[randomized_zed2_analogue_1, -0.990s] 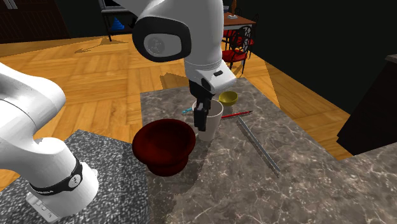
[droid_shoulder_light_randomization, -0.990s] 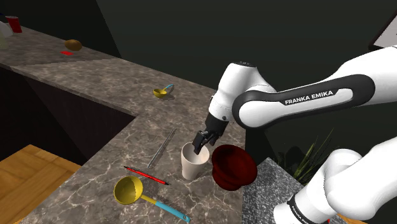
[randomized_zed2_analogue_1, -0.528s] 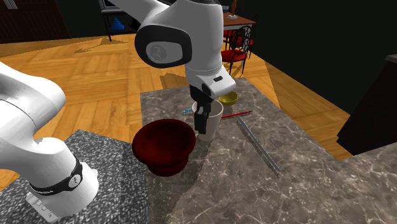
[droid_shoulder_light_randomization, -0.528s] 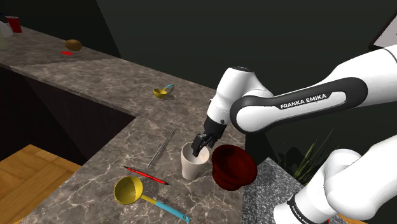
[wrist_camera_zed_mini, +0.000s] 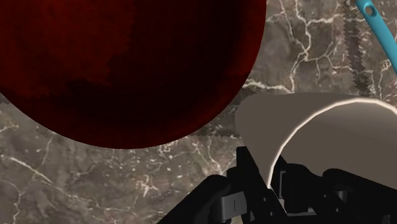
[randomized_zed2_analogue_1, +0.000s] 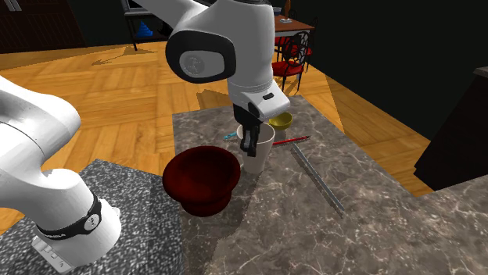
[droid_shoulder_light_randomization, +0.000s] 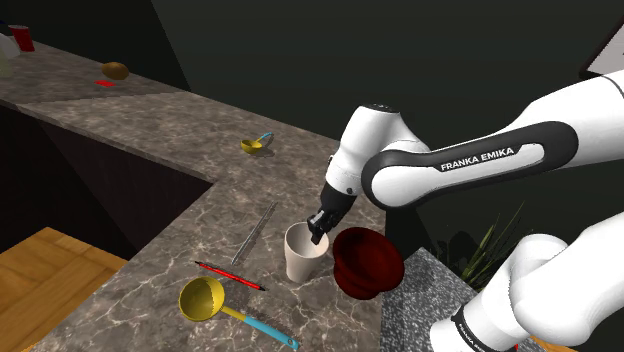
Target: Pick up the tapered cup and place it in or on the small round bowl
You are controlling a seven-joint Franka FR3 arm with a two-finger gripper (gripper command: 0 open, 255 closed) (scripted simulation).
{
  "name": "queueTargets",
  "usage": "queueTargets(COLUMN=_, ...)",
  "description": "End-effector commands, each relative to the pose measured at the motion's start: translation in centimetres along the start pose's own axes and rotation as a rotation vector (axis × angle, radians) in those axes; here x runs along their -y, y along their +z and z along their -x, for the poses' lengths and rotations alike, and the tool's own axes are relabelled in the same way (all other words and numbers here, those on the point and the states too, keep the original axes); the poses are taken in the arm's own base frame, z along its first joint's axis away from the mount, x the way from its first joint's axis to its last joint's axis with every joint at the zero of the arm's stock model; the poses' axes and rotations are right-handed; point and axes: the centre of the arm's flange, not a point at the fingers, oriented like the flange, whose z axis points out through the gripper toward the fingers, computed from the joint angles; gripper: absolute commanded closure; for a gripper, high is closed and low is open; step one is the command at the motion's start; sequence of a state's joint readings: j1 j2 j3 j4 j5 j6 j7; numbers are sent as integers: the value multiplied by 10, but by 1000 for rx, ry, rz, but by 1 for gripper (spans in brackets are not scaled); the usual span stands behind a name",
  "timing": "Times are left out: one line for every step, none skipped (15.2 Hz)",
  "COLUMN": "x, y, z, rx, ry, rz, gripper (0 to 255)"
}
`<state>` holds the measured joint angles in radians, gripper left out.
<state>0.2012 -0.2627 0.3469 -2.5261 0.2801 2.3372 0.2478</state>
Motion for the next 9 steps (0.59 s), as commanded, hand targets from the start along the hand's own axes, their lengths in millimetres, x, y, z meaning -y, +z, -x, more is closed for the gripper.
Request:
queueTargets(x=0, y=1, z=0, rx=2, ry=0, rz=0, gripper=255)
queueTargets(x=0, y=1, z=0, rx=2, ry=0, rz=0, gripper=255)
queueTargets(x=0, y=1, z=0, rx=2, ry=0, rz=0, gripper=255)
queueTargets(x=0, y=1, z=1, rx=2, ry=0, rz=0, gripper=255)
queueTargets(x=0, y=1, z=0, rx=2, ry=0, rz=0, gripper=255)
queueTargets(x=1, y=-4, z=0, rx=2, ry=0, rz=0, gripper=255)
queueTargets(x=1, y=-10, z=0, rx=2, ry=0, rz=0, gripper=255)
queueTargets(x=2, y=-15, z=0, rx=2, ry=0, rz=0, gripper=255)
queueTargets(x=3, y=-20, z=0, rx=2, ry=0, rz=0, gripper=255)
